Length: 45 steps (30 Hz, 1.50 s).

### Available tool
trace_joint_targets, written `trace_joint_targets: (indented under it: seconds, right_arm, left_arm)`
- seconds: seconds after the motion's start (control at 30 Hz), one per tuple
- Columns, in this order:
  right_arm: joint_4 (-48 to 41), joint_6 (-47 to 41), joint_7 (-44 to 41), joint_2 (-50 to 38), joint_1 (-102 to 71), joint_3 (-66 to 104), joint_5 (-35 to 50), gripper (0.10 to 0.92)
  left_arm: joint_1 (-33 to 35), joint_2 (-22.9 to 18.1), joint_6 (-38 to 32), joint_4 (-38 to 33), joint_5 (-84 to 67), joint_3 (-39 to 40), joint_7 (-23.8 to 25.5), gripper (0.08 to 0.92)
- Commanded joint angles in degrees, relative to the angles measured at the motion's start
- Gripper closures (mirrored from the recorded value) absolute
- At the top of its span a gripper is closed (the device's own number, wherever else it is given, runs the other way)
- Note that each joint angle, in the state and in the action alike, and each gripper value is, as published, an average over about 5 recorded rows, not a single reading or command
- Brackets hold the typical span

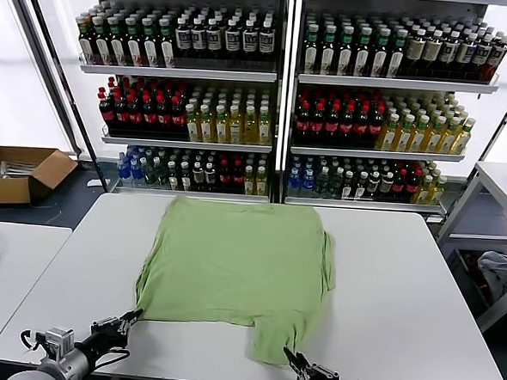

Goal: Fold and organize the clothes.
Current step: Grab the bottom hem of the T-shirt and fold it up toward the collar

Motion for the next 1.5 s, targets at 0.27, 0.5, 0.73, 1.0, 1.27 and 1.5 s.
trace_joint_targets:
  seconds: [0.27, 0.5, 0.73, 1.0, 1.27, 1.5]
  right_arm:
    - [-0.1, 9.1, -11.2, 0.2, -8.3, 9.7, 5.5, 0.908]
    - [1.5, 10.5, -12.9, 0.8, -13.2, 12.0, 8.5, 0.908]
    - [2.6, 10.1, -10.5, 0.1, -11.2, 11.7, 13.9, 0.908]
    - [1.0, 6.4, -5.5, -1.7, 2.7, 9.3, 18.5, 0.908]
    - [-3.6, 3.5, -0.2, -3.9, 14.0, 5.1, 19.3, 0.908]
    - [-11.7, 2.2, 3.5, -6.2, 25.6, -0.5, 19.3, 0.908]
  left_arm:
    - [5.8, -1.9, -0.9, -9.0, -0.1, -3.8, -0.3, 0.912]
    - [12.9, -2.8, 0.3, -13.9, -0.1, -6.2, -0.5, 0.912]
    - [17.5, -5.8, 2.6, -18.8, 0.3, -7.4, -0.7, 0.912]
    - [8.7, -5.0, 2.8, -16.5, -7.0, -7.3, -1.2, 0.912]
    - [-1.7, 2.4, 4.9, -9.7, -16.5, -6.0, -3.8, 0.912]
    - [-8.4, 6.9, 5.6, -3.4, -19.8, -2.4, -4.7, 0.912]
